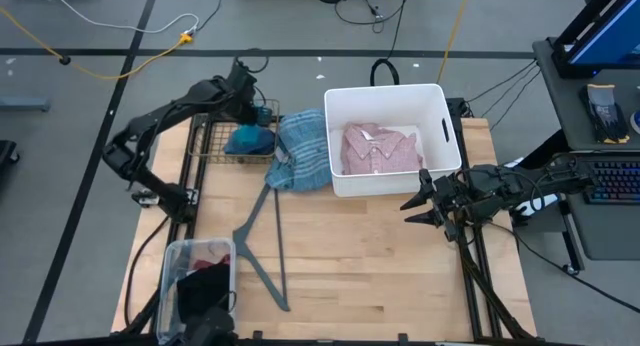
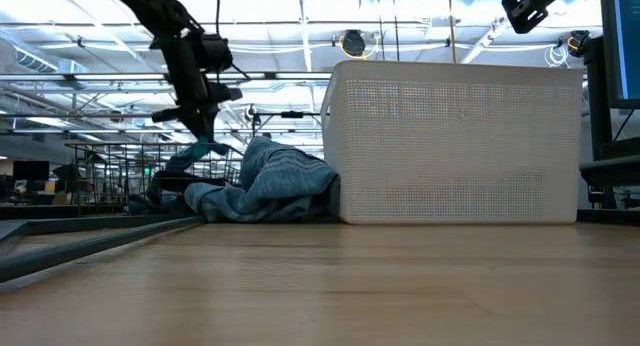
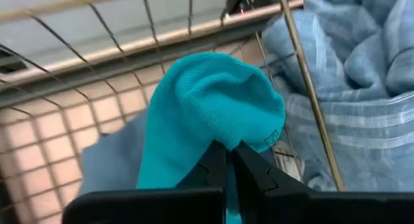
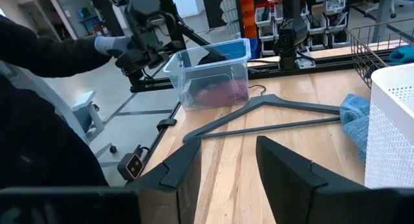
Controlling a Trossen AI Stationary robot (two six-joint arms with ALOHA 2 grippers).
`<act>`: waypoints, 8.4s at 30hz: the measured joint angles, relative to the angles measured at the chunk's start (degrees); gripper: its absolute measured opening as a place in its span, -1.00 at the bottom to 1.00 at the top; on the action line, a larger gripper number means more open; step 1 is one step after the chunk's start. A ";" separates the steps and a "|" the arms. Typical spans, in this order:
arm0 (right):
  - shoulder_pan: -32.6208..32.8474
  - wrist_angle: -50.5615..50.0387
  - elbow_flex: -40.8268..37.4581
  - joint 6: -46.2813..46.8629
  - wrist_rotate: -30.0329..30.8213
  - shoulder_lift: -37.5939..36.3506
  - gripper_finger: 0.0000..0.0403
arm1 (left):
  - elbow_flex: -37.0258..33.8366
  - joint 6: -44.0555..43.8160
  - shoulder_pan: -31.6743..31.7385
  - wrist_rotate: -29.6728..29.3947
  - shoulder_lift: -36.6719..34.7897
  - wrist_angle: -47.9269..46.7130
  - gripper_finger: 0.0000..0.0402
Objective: Pick & Place Cloths
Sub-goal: Put the light blue sock into the black metal basket, then put the blue polo into the white bin
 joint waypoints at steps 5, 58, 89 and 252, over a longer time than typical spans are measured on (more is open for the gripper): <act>0.01 0.02 0.02 0.00 -0.02 -0.02 -0.31 | 0.00 -1.03 -0.01 2.13 2.77 -0.13 -0.98; 0.01 0.02 0.02 0.00 -0.17 -0.02 -0.31 | 10.25 -11.14 -24.84 1.08 -3.93 9.19 -0.23; 0.01 0.00 0.02 0.00 -0.26 0.00 -0.31 | 10.08 -32.04 -34.11 -10.53 7.89 0.65 -0.23; -0.02 26.21 0.00 -4.98 12.05 11.50 -0.31 | 10.10 1.60 -57.29 -4.39 -11.69 68.74 -0.99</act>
